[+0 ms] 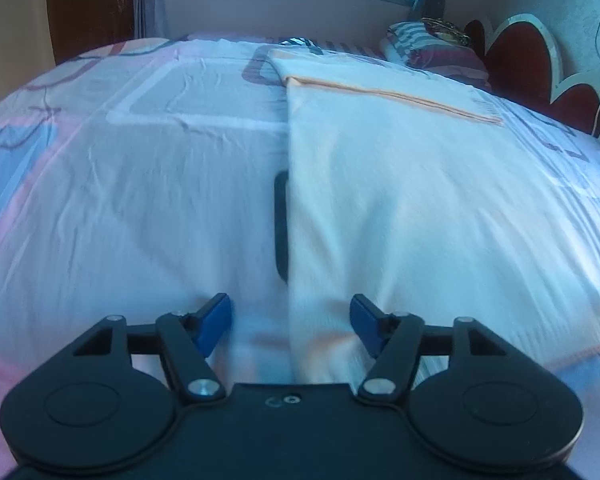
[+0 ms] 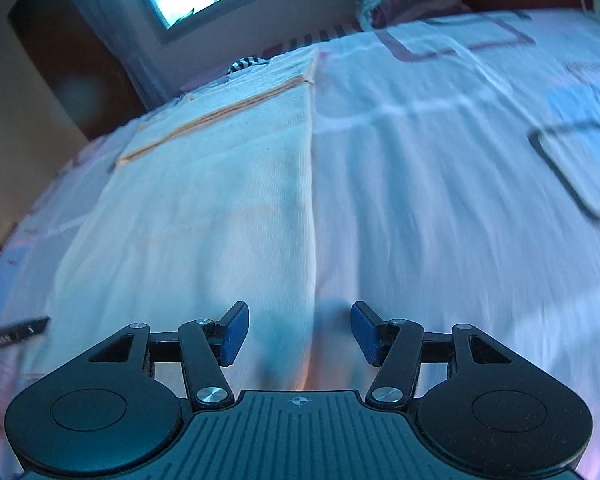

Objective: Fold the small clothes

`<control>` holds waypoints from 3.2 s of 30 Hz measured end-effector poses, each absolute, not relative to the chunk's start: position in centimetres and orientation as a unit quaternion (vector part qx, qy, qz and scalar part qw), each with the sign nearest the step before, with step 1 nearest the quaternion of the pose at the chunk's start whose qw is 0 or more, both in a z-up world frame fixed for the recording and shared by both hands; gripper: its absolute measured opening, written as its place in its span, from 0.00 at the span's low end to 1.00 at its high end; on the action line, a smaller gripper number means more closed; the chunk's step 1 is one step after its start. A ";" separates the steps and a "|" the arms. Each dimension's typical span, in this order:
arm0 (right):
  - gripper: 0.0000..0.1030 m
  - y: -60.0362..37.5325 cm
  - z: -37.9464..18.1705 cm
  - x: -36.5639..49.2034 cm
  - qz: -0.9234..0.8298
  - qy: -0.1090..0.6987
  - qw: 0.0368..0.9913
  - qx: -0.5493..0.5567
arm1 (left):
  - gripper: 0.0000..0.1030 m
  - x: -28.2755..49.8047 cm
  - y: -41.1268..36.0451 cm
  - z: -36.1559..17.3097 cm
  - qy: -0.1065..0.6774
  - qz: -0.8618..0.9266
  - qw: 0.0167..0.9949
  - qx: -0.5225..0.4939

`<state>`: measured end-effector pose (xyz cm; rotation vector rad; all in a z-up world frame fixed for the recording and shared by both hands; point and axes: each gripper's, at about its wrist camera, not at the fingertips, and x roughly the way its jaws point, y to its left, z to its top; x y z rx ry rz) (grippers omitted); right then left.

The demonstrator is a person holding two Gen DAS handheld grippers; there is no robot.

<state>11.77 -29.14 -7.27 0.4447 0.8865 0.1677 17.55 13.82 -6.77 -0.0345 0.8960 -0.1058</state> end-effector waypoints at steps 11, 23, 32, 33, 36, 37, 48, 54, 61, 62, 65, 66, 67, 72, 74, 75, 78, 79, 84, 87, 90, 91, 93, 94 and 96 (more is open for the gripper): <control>0.45 -29.9 -7.1 8.3 0.116 0.428 0.846 0.297 | 0.53 14.5 16.2 -6.8 0.451 -0.111 0.872 -0.154; 0.40 -31.6 -7.9 11.6 0.106 0.408 0.820 0.386 | 0.42 18.7 18.0 -8.8 0.444 -0.124 0.844 -0.275; 0.21 -30.3 -9.0 11.4 0.141 0.425 0.807 0.386 | 0.28 18.8 17.0 -10.0 0.453 -0.176 0.827 -0.282; 0.16 -30.3 -9.2 10.8 0.141 0.427 0.806 0.385 | 0.28 18.5 17.1 -10.0 0.451 -0.179 0.828 -0.281; 0.11 -30.8 -9.4 10.3 0.137 0.425 0.804 0.392 | 0.28 18.6 17.2 -10.2 0.448 -0.179 0.829 -0.284; 0.11 -31.1 -9.5 10.4 0.136 0.426 0.802 0.396 | 0.26 18.6 17.1 -10.2 0.448 -0.178 0.829 -0.284; 0.04 -30.8 -5.0 9.6 0.156 0.372 0.843 0.356 | 0.03 16.8 17.4 -7.3 0.375 -0.169 0.874 -0.259; 0.03 -30.2 -9.1 10.2 0.127 0.431 0.828 0.335 | 0.03 17.4 17.1 -10.5 0.415 -0.125 0.865 -0.254; 0.03 -30.3 -8.2 10.0 0.130 0.401 0.835 0.354 | 0.03 17.1 18.2 -9.3 0.394 -0.122 0.864 -0.290; 0.03 -30.5 -7.4 10.0 0.133 0.392 0.837 0.359 | 0.03 17.1 18.4 -8.7 0.382 -0.125 0.864 -0.303; 0.03 -30.4 -4.4 10.9 0.144 0.361 0.853 0.348 | 0.03 18.0 18.8 -6.2 0.351 -0.130 0.871 -0.318; 0.03 -30.3 -3.1 11.6 0.152 0.349 0.859 0.342 | 0.03 18.5 18.9 -5.2 0.341 -0.131 0.874 -0.321; 0.03 -30.1 -1.7 12.4 0.158 0.338 0.866 0.333 | 0.03 19.2 18.9 -4.2 0.331 -0.134 0.877 -0.322; 0.03 -29.7 5.3 18.0 0.175 0.281 0.895 0.297 | 0.03 24.7 18.3 1.5 0.293 -0.142 0.892 -0.313; 0.03 -29.9 7.9 20.3 0.176 0.259 0.904 0.290 | 0.03 27.3 17.6 3.8 0.274 -0.149 0.900 -0.304; 0.03 -30.0 9.1 21.7 0.177 0.250 0.908 0.288 | 0.03 28.7 17.2 4.8 0.267 -0.151 0.904 -0.299; 0.03 -30.5 11.7 26.6 0.170 0.231 0.916 0.281 | 0.03 32.8 16.4 7.3 0.251 -0.148 0.914 -0.282; 0.03 -30.5 12.3 28.3 0.170 0.229 0.916 0.282 | 0.03 34.6 16.2 7.5 0.251 -0.146 0.915 -0.280; 0.03 -31.4 10.4 38.0 0.155 0.253 0.909 0.293 | 0.03 42.8 14.9 4.4 0.294 -0.128 0.909 -0.267; 0.03 -31.7 6.5 43.0 0.149 0.280 0.901 0.294 | 0.03 47.5 14.0 0.3 0.339 -0.125 0.895 -0.262; 0.03 -32.1 1.8 47.2 0.139 0.316 0.889 0.300 | 0.02 51.4 14.1 -3.0 0.361 -0.112 0.886 -0.270; 0.03 -32.4 0.6 48.0 0.136 0.320 0.887 0.303 | 0.03 52.4 14.1 -3.6 0.361 -0.111 0.885 -0.270; 0.03 -33.0 -1.5 49.8 0.128 0.328 0.879 0.320 | 0.03 54.2 14.0 -4.3 0.361 -0.113 0.888 -0.263; 0.03 -33.4 -2.2 50.5 0.125 0.330 0.876 0.329 | 0.03 55.2 13.8 -4.6 0.364 -0.113 0.888 -0.256; 0.03 -33.8 -3.3 52.0 0.124 0.334 0.871 0.337 | 0.03 57.0 13.7 -5.5 0.375 -0.114 0.887 -0.247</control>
